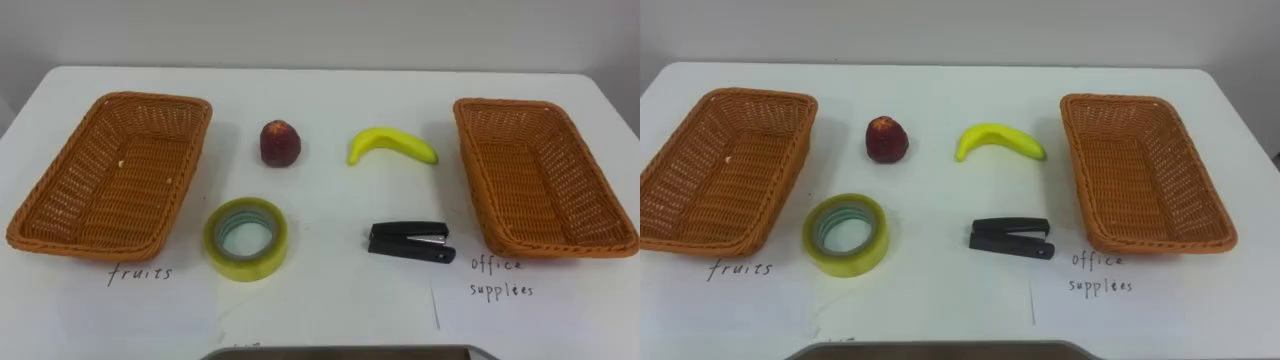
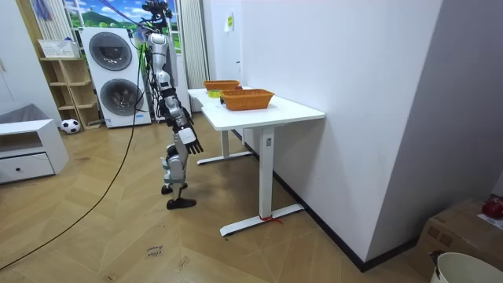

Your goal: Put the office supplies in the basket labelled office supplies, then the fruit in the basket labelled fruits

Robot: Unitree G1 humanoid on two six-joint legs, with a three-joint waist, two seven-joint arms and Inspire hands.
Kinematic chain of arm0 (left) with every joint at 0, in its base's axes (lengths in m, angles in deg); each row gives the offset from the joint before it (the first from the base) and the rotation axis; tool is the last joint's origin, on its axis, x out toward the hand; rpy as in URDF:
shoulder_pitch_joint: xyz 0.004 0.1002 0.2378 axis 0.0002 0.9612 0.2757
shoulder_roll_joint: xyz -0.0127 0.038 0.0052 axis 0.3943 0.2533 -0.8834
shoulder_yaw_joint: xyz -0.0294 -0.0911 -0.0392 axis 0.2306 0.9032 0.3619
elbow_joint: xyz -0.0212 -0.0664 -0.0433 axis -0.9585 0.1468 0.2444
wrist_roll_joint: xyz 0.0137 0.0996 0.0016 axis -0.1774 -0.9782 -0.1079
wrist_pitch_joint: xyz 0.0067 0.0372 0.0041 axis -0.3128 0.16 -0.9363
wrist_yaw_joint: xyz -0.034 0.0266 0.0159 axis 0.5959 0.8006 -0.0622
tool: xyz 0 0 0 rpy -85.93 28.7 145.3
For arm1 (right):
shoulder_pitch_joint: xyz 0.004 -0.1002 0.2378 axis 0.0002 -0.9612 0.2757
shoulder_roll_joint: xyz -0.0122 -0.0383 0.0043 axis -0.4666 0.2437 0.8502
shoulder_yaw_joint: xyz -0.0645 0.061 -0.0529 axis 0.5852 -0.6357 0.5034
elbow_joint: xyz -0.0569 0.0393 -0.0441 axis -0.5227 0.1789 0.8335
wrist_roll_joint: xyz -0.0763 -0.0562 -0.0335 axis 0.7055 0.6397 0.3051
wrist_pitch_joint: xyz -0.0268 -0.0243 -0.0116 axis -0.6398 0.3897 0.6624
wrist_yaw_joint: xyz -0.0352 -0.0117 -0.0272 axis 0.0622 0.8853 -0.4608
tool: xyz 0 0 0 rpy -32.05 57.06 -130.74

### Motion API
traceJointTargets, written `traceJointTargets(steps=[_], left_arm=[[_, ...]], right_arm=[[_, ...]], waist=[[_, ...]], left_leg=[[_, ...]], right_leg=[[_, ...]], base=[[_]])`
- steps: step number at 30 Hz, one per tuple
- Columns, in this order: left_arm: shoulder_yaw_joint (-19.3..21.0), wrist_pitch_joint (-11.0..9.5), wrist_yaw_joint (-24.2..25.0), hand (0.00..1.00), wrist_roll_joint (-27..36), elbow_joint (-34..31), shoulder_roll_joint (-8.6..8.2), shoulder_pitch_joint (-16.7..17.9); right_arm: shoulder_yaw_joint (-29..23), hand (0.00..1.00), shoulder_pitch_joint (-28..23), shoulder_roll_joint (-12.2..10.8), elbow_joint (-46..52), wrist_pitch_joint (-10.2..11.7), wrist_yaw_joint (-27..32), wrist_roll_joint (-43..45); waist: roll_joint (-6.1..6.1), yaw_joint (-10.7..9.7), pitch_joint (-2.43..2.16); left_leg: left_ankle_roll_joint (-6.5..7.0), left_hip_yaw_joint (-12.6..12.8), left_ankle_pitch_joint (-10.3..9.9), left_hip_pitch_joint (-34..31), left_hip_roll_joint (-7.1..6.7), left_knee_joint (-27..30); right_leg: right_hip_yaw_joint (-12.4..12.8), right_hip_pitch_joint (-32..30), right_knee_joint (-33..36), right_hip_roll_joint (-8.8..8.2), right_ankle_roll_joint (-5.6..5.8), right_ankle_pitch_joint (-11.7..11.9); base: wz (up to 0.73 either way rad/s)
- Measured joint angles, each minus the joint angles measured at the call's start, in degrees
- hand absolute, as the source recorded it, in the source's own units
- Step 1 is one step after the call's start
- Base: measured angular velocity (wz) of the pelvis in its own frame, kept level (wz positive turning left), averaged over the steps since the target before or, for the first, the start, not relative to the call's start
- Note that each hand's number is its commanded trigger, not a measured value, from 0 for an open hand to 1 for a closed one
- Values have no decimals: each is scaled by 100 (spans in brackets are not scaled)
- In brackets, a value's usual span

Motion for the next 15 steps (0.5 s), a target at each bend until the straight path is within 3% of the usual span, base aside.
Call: traceJointTargets(steps=[6,15], left_arm=[[51,-6,-99,0,4,0,1,21],[63,-26,-210,0,2,-23,0,41]], right_arm=[[-4,0,-13,1,-14,0,3,-4],[-18,0,-30,1,-30,0,15,-42]], waist=[[-5,6,-26],[-13,10,-23]], left_leg=[[0,-38,1,-3,0,7],[0,-42,0,5,0,7]], right_leg=[[-30,10,-2,-3,-3,2],[-40,22,-6,-6,-3,2]], base=[[1],[0]])
